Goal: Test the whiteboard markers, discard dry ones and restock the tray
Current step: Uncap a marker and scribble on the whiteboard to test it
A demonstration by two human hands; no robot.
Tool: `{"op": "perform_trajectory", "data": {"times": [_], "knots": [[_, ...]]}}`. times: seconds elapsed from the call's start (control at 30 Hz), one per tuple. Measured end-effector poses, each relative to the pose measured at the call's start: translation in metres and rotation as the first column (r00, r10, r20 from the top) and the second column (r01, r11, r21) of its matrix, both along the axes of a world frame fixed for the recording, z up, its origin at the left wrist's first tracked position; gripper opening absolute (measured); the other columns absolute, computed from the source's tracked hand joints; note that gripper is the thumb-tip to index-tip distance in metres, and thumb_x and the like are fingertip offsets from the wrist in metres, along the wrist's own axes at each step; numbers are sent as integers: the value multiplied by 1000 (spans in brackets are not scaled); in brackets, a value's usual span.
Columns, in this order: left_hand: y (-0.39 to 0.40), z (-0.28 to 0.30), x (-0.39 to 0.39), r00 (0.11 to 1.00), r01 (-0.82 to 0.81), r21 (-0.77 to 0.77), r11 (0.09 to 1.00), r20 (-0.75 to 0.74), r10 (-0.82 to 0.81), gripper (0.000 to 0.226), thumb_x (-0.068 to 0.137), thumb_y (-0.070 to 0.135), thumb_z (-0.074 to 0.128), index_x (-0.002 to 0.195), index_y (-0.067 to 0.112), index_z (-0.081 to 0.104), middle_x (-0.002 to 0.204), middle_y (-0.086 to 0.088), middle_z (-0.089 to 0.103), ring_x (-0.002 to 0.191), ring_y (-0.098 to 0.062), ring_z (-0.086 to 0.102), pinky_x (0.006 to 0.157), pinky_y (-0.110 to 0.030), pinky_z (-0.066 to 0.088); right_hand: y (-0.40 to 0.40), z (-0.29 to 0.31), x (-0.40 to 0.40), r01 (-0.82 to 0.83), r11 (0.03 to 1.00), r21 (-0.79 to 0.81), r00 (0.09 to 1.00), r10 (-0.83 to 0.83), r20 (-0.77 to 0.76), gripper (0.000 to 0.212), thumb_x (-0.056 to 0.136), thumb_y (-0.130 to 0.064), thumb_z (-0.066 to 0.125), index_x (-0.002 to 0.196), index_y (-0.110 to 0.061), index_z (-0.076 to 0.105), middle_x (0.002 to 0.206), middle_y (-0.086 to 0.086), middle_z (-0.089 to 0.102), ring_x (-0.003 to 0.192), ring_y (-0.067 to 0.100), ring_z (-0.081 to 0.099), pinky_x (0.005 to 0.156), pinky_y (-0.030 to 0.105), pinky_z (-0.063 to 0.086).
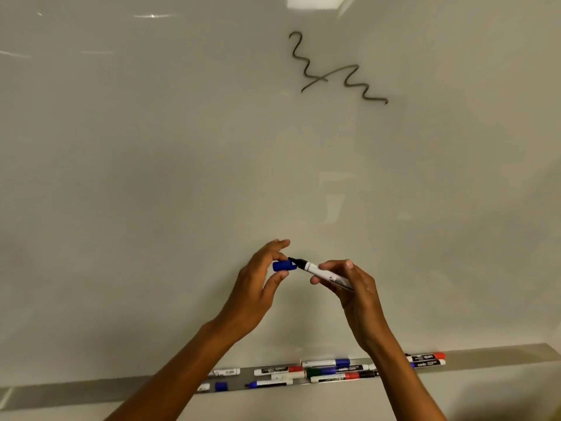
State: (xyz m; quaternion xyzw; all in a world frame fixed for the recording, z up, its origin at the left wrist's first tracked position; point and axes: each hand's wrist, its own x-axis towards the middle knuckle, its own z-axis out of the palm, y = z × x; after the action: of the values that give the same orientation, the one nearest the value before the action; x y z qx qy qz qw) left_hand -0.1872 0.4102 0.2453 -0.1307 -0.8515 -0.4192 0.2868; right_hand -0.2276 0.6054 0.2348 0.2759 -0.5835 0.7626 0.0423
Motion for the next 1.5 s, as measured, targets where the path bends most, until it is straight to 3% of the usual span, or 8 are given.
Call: {"op": "perform_trajectory", "data": {"times": [0.3,0.43,0.57,0.73,0.87,1.1,1.3,1.5], "knots": [[-4,-32,1,992,-27,-59,998,120,34,35,95,25,55,130,23,53,137,5,54,125,-5,49,104,-6,34,5,-31,1,-69,997,-43,975,77,207,68,75,-75,63,89,-11,78,86,29,70,92,36,70,90,34,56],[-6,-36,5,983,50,-107,993,180,-30,27,96,15,59,122,16,60,124,4,63,113,-6,58,100,-14,43,6,-41,1,-88,992,-86,942,111,315,56,95,-57,49,81,-11,78,78,25,70,82,34,70,89,41,54],[-8,-40,17,941,165,-124,979,317,-119,15,95,19,61,110,16,64,102,4,68,96,-10,62,90,-19,49,2,-54,-1,-140,987,-83,903,162,397,57,96,-43,38,76,-7,77,72,22,67,72,29,67,95,53,47],[-14,-55,33,925,130,30,991,357,-132,15,95,17,61,110,15,64,83,8,67,78,-12,66,79,-21,54,-23,-71,1,-202,973,-114,834,232,500,54,93,-45,43,74,-5,75,76,16,69,76,29,65,99,55,45],[-27,-71,42,911,81,140,987,391,-130,20,91,20,67,110,15,68,86,2,70,71,-17,67,74,-25,58,-60,-85,12,-251,964,-85,808,257,531,53,98,-41,41,75,-5,72,80,16,68,81,24,66,79,35,54],[-89,-101,52,880,9,129,992,470,-69,9,94,19,64,99,12,63,84,5,71,77,-11,72,78,-21,56,-126,-116,19,-278,959,-45,753,247,610,50,105,-30,36,78,-5,70,81,18,69,81,23,66,85,39,54],[-163,-130,65,860,-6,55,998,510,-23,6,96,25,60,92,21,60,73,10,58,66,-6,54,63,-16,43,-195,-141,32,-323,946,-21,706,255,661,53,106,-27,34,79,-3,72,87,28,70,81,29,69,90,44,55],[-240,-168,83,831,-33,187,982,551,-77,4,93,23,65,96,20,65,83,13,68,83,-7,65,77,-15,48,-265,-178,40,-381,914,138,707,192,681,36,102,-24,47,88,-4,73,90,34,64,85,34,64,91,46,54]]}}
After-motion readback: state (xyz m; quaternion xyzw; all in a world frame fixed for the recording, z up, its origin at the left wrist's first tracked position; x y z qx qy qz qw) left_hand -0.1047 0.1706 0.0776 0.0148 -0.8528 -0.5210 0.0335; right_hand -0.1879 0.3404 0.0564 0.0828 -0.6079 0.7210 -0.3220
